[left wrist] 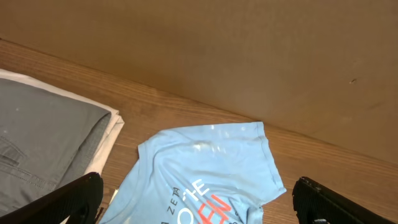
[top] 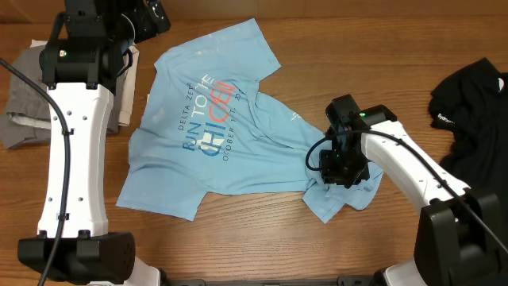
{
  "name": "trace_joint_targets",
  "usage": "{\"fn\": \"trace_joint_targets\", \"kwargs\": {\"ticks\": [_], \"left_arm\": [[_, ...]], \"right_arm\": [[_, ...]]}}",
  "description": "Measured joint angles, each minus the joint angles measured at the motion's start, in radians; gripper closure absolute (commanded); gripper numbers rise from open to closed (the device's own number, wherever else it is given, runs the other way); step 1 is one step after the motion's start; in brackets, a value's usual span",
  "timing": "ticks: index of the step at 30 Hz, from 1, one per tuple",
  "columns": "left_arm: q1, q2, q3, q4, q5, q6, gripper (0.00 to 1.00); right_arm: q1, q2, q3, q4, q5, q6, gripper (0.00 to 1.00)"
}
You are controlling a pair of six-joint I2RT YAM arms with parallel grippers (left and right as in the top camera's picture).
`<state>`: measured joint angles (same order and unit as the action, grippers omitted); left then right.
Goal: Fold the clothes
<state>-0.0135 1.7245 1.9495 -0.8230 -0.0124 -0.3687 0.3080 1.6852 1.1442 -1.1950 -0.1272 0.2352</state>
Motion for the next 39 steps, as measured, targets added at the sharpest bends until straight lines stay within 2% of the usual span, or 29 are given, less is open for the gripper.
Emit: {"fn": "trace_joint_targets", "kwargs": {"ticks": [3, 8, 12, 27, 35, 39], "left_arm": [[0.000, 0.000, 0.000, 0.000, 0.000, 0.000, 0.00], [0.000, 0.000, 0.000, 0.000, 0.000, 0.000, 0.00], [0.000, 0.000, 0.000, 0.000, 0.000, 0.000, 0.00], [0.000, 0.000, 0.000, 0.000, 0.000, 0.000, 0.00], [0.000, 0.000, 0.000, 0.000, 0.000, 0.000, 0.00], [0.000, 0.000, 0.000, 0.000, 0.000, 0.000, 0.00]], "right_arm": [[0.000, 0.000, 0.000, 0.001, 0.001, 0.003, 0.79], [0.000, 0.000, 0.000, 0.001, 0.000, 0.000, 0.80], [0.000, 0.000, 0.000, 0.002, 0.000, -0.005, 0.96], [-0.009, 0.000, 0.000, 0.005, 0.014, 0.000, 0.96], [-0.125, 0.000, 0.096, -0.035, 0.027, -0.001, 0.96], [-0.178, 0.000, 0.148, 0.020, 0.031, -0.005, 0.96]]}}
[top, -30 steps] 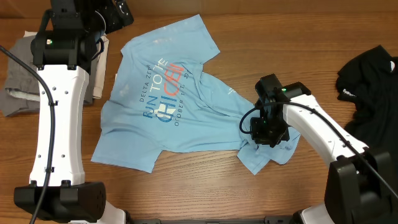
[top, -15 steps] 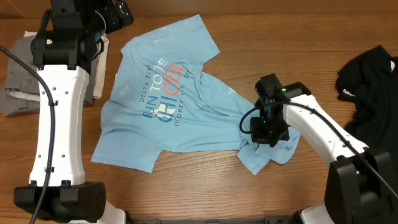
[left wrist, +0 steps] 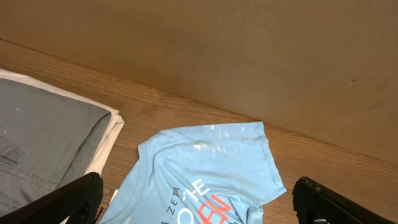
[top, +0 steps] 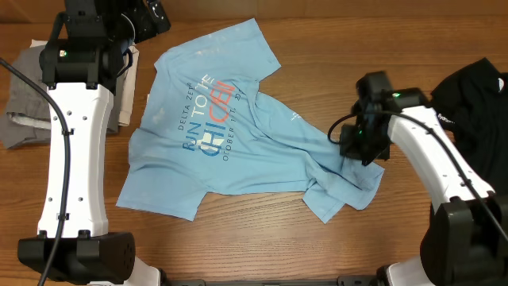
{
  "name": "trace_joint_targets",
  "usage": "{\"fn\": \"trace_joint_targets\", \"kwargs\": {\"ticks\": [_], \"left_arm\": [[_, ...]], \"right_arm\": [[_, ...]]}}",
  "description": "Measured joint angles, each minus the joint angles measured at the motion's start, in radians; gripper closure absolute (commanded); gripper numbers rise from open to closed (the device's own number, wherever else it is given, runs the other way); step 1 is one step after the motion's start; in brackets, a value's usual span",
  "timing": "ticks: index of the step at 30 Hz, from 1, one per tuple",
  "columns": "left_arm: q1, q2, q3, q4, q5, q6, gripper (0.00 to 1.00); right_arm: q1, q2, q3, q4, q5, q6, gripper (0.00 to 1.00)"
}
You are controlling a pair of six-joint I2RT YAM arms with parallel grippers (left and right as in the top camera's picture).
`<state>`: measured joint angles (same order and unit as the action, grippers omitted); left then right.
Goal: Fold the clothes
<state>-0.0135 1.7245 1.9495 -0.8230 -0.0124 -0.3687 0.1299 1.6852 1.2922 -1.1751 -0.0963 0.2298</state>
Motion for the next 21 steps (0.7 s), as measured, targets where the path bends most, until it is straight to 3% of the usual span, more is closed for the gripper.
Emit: {"fn": "trace_joint_targets", "kwargs": {"ticks": [11, 21], "left_arm": [[0.000, 0.000, 0.000, 0.000, 0.000, 0.000, 0.00], [0.000, 0.000, 0.000, 0.000, 0.000, 0.000, 0.00]], "right_arm": [[-0.110, 0.064, 0.002, 0.178, 0.129, -0.023, 0.96], [-0.216, 0.149, 0.003, 0.467, 0.157, -0.081, 0.96]]}}
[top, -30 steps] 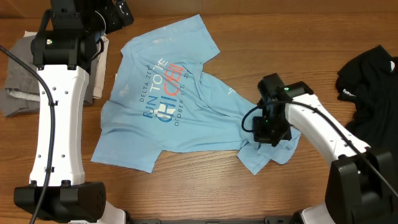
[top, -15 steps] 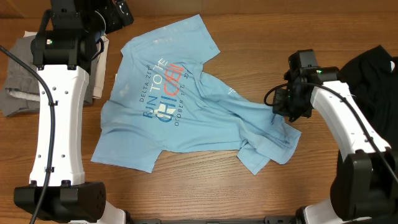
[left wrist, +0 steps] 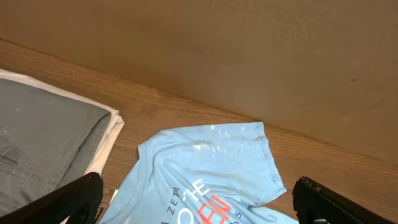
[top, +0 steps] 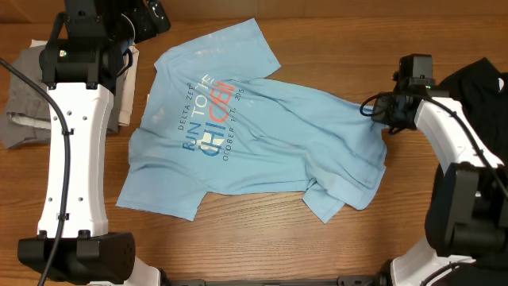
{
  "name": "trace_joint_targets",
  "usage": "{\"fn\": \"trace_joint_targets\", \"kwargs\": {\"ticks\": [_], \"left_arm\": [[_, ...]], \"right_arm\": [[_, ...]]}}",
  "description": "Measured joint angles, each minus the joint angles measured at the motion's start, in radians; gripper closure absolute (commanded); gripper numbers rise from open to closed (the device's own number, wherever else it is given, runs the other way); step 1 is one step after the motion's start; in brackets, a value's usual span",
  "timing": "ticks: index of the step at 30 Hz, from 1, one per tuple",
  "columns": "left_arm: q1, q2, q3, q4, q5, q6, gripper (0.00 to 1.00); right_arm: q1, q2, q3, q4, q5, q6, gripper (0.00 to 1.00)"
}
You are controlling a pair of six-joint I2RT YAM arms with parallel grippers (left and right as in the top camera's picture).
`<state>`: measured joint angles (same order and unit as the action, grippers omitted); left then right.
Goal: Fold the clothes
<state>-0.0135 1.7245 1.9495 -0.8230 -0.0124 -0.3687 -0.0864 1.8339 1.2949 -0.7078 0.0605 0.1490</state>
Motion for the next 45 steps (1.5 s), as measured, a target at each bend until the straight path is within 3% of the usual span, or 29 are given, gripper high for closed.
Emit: {"fn": "trace_joint_targets", "kwargs": {"ticks": [16, 17, 19, 21, 23, 24, 29, 37, 42, 45], "left_arm": [[0.000, 0.000, 0.000, 0.000, 0.000, 0.000, 0.00], [0.000, 0.000, 0.000, 0.000, 0.000, 0.000, 0.00], [0.000, 0.000, 0.000, 0.000, 0.000, 0.000, 0.00], [0.000, 0.000, 0.000, 0.000, 0.000, 0.000, 0.00], [0.000, 0.000, 0.000, 0.000, 0.000, 0.000, 0.00], [0.000, 0.000, 0.000, 0.000, 0.000, 0.000, 0.00], [0.000, 0.000, 0.000, 0.000, 0.000, 0.000, 0.00], [0.000, 0.000, 0.000, 0.000, 0.000, 0.000, 0.00], [0.000, 0.000, 0.000, 0.000, 0.000, 0.000, 0.00], [0.000, 0.000, 0.000, 0.000, 0.000, 0.000, 0.00]], "right_arm": [[-0.055, 0.196, 0.002, 0.398, 0.195, -0.092, 0.95], [-0.069, 0.196, 0.002, 0.423, 0.195, -0.094, 0.83], [-0.091, 0.196, 0.002, 0.465, 0.200, -0.101, 0.73], [-0.113, 0.196, 0.002, 0.501, 0.207, -0.101, 0.56], [-0.131, 0.196, 0.005, 0.517, 0.217, -0.097, 0.25], [-0.134, 0.196, 0.008, 0.514, 0.216, -0.101, 0.24], [-0.133, 0.205, 0.167, 0.298, 0.199, -0.099, 0.20], [-0.134, 0.208, 0.579, -0.214, -0.059, -0.097, 0.17], [-0.134, 0.208, 0.648, -0.417, -0.233, -0.096, 0.00], [-0.130, 0.208, 0.649, -0.472, -0.310, -0.095, 0.00]]}}
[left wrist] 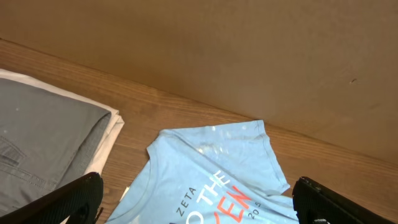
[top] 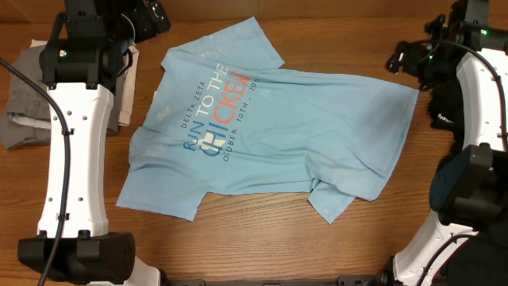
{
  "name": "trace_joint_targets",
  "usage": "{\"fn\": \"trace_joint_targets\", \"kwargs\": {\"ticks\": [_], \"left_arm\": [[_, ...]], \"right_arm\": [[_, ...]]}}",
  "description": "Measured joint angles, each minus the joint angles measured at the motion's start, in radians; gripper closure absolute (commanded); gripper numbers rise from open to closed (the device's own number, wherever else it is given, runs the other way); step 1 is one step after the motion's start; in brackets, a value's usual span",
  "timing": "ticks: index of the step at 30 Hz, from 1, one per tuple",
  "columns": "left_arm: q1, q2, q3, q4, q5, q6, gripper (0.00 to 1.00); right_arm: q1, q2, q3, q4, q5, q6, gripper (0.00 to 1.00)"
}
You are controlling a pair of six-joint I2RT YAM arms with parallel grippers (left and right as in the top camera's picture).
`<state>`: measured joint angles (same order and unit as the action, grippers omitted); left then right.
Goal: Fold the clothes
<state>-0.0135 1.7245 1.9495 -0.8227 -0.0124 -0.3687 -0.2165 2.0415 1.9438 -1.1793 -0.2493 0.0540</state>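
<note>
A light blue T-shirt (top: 270, 119) with white and red print lies face up on the wooden table, spread wide to the right. One sleeve (top: 333, 199) is still bunched at its lower right. The shirt's collar end (left wrist: 217, 162) shows in the left wrist view. My right gripper (top: 403, 62) hovers at the far right, just beyond the shirt's upper right corner (top: 414, 90), apart from the cloth and apparently open. My left gripper (left wrist: 199, 211) stays raised at the back left, fingers (left wrist: 74, 199) wide open and empty.
A pile of folded grey and white clothes (top: 28, 103) sits at the left edge and also shows in the left wrist view (left wrist: 43, 143). A crumpled black garment (top: 472, 95) lies at the right edge. A brown wall (left wrist: 217, 56) bounds the back of the table.
The shirt's right side has been drawn further right and back, and the whole shirt has shifted right. My right gripper has moved up to the far right corner and no longer touches the cloth.
My right gripper was down on the bunched lower right part of the shirt. It then held that cloth further right, then stretched toward the black garment. Now the shirt lies spread and the gripper is off it. The left arm never moved.
</note>
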Motion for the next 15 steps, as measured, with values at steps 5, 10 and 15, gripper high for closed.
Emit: {"fn": "trace_joint_targets", "kwargs": {"ticks": [5, 10, 15], "left_arm": [[0.000, 0.000, 0.000, 0.000, 0.000, 0.000, 0.00], [0.000, 0.000, 0.000, 0.000, 0.000, 0.000, 0.00], [0.000, 0.000, 0.000, 0.000, 0.000, 0.000, 0.00]], "right_arm": [[0.000, 0.000, 0.000, -0.012, -0.051, 0.006, 0.00], [-0.014, 0.000, 0.000, -0.013, -0.058, 0.010, 0.00], [-0.018, 0.000, 0.000, -0.014, -0.058, 0.013, 0.00]]}}
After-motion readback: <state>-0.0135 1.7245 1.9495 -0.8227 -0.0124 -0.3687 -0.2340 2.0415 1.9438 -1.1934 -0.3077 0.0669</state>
